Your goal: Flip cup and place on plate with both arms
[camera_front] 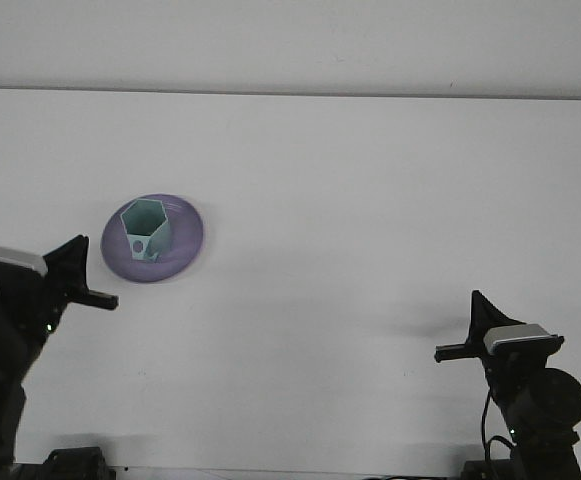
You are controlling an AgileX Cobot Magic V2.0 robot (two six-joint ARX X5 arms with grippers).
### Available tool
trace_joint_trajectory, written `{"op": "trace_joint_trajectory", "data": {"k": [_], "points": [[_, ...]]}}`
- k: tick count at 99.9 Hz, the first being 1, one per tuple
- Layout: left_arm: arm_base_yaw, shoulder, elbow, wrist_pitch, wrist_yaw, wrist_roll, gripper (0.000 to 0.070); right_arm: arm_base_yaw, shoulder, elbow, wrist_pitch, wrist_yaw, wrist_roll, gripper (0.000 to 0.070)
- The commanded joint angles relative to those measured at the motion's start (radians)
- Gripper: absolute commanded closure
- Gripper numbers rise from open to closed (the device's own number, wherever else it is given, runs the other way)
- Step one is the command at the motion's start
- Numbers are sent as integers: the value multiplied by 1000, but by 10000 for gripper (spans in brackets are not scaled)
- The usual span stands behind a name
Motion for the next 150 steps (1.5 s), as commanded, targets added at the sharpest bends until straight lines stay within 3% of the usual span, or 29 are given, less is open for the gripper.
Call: {"op": "trace_joint_trajectory", "data": {"k": [1,27,106,139,150], "points": [[-1,-112,-200,147,-13,-53,686,1,3,8,18,2,-25,700],[0,-404,-460,246,-142,-93,688,1,3,8,65,1,-43,700],[0,-419,-462,271,-142,-95,685,1,3,8,63,0,-24,700],[-65,-541,-731,383,-147,-49,685,1,3,8,65,0,-24,700],[-93,-578,-795,415,-196,-30,685,1,3,8,64,0,-24,700]]}}
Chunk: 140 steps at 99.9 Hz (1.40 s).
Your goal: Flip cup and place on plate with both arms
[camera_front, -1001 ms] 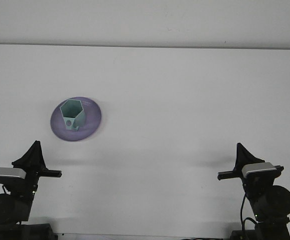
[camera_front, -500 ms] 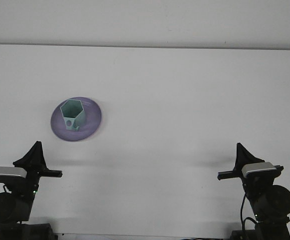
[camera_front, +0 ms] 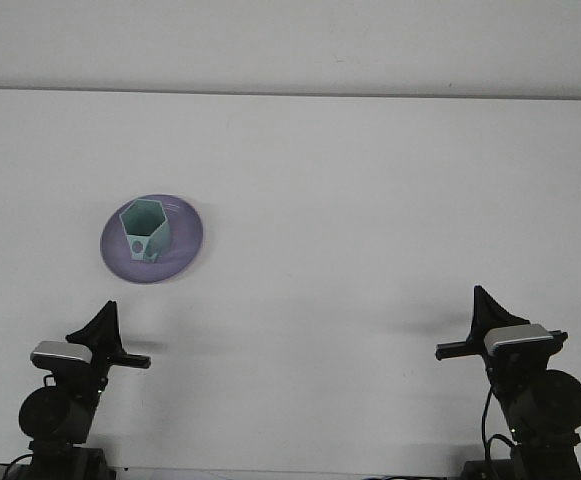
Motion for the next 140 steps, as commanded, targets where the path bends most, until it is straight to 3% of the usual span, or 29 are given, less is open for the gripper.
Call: {"op": "trace_joint_trajectory", "data": {"k": [1,97,114,128,140], "points": [[-7,-24,-12,47,-29,30,685,1,3,8,10,1,7,700],[-11,-61,-64,62,-36,7,685,1,3,8,11,2,5,700],[-11,-61,-64,62,-36,7,685,-12,-8,-22,20,3,-86,700],[-11,-61,-64,60,-36,7,685,-11,-141,-186,172,2,-175,700],[-11,-61,-64,60,-36,7,685,-11,-283,-316,164,34,-187,700]]}}
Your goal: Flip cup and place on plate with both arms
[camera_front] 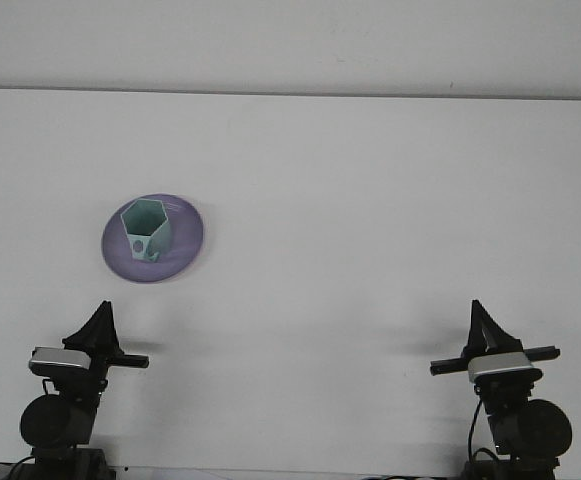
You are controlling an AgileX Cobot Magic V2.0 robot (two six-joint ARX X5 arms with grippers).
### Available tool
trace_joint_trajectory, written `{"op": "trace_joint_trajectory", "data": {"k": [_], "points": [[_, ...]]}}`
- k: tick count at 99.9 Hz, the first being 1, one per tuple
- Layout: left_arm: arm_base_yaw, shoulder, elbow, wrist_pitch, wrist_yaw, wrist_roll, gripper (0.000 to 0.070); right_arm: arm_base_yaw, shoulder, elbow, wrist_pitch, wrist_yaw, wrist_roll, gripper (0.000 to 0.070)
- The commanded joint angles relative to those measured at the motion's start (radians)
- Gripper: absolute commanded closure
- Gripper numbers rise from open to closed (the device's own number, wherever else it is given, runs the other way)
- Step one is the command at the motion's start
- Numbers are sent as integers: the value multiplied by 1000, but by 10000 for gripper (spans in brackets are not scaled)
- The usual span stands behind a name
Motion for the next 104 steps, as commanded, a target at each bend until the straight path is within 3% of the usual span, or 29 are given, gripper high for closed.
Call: {"op": "trace_joint_trajectory", "data": {"k": [1,21,104], "points": [[-2,0,-19,10,1,-5,685,2,-59,-52,0,19,-32,700],[-2,-1,-19,10,1,-5,685,4,-114,-158,-6,11,-34,700],[-2,-2,-19,2,1,-5,685,4,-114,-157,7,11,-47,700]]}}
